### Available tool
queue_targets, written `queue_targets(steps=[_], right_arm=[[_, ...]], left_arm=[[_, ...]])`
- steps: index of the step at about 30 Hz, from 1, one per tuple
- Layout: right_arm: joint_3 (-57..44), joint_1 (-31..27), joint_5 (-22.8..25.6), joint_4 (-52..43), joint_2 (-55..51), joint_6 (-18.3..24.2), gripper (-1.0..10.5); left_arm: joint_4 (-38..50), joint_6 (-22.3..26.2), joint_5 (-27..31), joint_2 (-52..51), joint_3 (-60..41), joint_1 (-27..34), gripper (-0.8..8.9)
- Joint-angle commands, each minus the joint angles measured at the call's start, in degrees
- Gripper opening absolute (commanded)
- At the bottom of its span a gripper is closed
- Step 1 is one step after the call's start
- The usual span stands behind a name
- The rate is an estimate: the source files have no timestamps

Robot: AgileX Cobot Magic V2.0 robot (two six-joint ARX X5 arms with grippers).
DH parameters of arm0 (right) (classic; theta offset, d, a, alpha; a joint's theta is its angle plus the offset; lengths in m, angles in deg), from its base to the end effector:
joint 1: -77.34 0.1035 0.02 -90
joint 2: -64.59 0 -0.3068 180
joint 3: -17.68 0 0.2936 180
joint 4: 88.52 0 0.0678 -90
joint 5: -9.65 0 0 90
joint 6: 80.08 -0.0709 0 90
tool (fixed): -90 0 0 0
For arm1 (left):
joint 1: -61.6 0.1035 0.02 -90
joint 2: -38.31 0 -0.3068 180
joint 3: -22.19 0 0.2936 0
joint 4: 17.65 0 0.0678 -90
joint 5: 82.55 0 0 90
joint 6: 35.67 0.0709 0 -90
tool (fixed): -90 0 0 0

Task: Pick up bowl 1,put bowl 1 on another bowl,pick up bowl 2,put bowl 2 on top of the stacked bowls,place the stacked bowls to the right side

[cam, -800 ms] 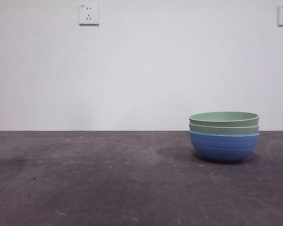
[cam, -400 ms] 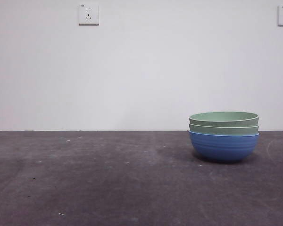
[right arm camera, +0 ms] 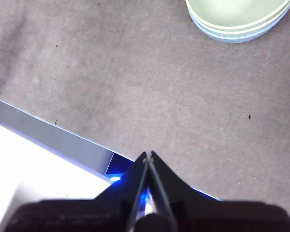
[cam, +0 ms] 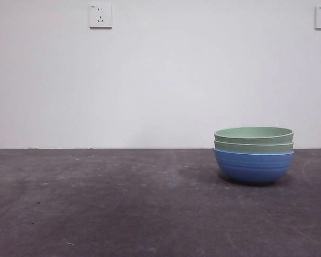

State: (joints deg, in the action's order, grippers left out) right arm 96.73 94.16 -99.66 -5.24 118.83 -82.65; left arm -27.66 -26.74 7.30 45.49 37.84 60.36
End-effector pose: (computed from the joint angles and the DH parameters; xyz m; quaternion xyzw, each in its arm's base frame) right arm 0.1633 0.0739 0.3608 0.0292 0.4942 0.2596 0.8292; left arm 0.1446 -0.0033 0.1814 0.0780 0.0125 -0.0131 0.9968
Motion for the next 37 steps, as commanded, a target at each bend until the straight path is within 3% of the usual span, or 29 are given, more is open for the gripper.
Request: queue_targets(steps=[1, 15, 18, 37], right_arm=[[-0.4, 0.1, 0.2, -0.3, 0.0, 0.1, 0.0], [-0.4, 0.1, 0.2, -0.3, 0.0, 0.1, 0.0], [-0.4, 0.1, 0.2, -0.3, 0.0, 0.1, 0.0], [-0.4, 0.1, 0.2, -0.3, 0.0, 0.1, 0.0]], left_arm=[[0.3, -1.5, 0.2, -1.2, -2.0, 0.3, -0.03], [-13.2, -5.2, 0.1, -7.1, -3.3, 0.3, -0.03], [-13.5, -7.5, -0.1, -7.1, -3.3, 0.3, -0.03], [-13.4, -7.5, 0.0, -7.1, -3.3, 0.3, -0.03]])
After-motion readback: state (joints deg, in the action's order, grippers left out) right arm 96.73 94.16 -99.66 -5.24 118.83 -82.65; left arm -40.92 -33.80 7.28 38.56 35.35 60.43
